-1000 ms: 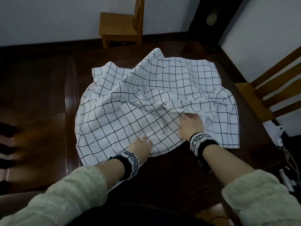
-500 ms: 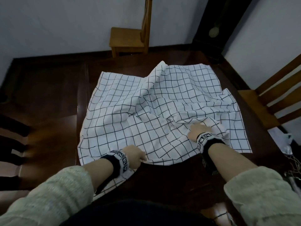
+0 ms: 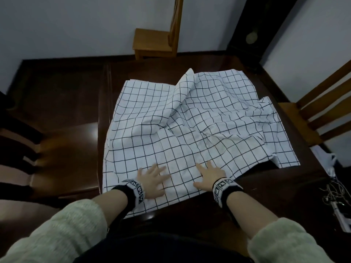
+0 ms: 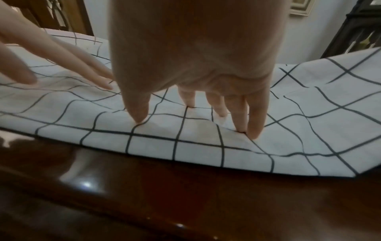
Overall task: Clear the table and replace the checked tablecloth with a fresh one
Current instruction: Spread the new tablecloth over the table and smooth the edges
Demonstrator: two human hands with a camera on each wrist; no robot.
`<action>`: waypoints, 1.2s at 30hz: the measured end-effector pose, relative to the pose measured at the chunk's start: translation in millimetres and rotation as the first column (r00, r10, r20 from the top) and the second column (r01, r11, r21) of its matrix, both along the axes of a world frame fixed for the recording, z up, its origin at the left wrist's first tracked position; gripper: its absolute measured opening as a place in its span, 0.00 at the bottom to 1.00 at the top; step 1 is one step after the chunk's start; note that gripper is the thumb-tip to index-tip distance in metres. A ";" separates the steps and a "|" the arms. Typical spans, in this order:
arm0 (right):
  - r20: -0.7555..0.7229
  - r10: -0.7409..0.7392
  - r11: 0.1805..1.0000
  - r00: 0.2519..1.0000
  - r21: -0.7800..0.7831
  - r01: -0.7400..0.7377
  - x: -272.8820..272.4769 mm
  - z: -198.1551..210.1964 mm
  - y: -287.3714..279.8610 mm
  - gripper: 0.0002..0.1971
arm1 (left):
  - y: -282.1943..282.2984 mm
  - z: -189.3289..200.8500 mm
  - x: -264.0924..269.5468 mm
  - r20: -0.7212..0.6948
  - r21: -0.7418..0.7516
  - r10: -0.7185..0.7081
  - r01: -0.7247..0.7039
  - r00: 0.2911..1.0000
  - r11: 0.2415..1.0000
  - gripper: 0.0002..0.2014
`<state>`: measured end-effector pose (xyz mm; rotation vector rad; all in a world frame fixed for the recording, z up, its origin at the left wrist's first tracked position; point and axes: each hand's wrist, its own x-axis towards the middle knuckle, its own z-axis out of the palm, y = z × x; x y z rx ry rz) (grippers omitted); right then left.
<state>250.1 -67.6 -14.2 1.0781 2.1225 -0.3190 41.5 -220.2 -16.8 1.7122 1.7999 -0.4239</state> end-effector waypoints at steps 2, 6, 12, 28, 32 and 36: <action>-0.041 0.052 0.997 0.998 0.052 -0.050 -1.9 7.6 -11.4 0.39 | -5.0 -3.7 -7.7 -0.045 0.026 0.154 -0.153 0.987 0.988 0.35; -0.196 0.037 0.999 0.980 0.012 -0.035 -5.6 22.0 -33.5 0.29 | -12.5 -5.8 -22.3 -0.034 -0.011 0.327 -0.327 0.945 0.945 0.38; -0.249 -0.019 0.998 0.968 0.057 0.034 -8.9 18.6 -52.7 0.19 | -26.7 4.0 -27.3 -0.054 0.004 0.261 -0.261 0.964 0.965 0.37; -0.223 -0.178 0.984 0.959 -0.032 0.175 -18.9 3.9 24.1 0.37 | 38.8 17.8 -43.5 -0.059 0.477 0.297 -0.234 0.953 0.847 0.30; -0.186 -0.188 0.977 0.964 -0.140 0.164 -19.5 -12.3 34.4 0.41 | 51.9 5.7 -53.7 -0.091 0.278 0.237 -0.204 0.967 0.939 0.32; -0.155 -0.162 0.982 0.975 -0.126 0.143 -19.8 -18.4 56.3 0.41 | 61.3 -2.6 -62.8 -0.087 0.166 0.307 -0.290 0.948 0.942 0.31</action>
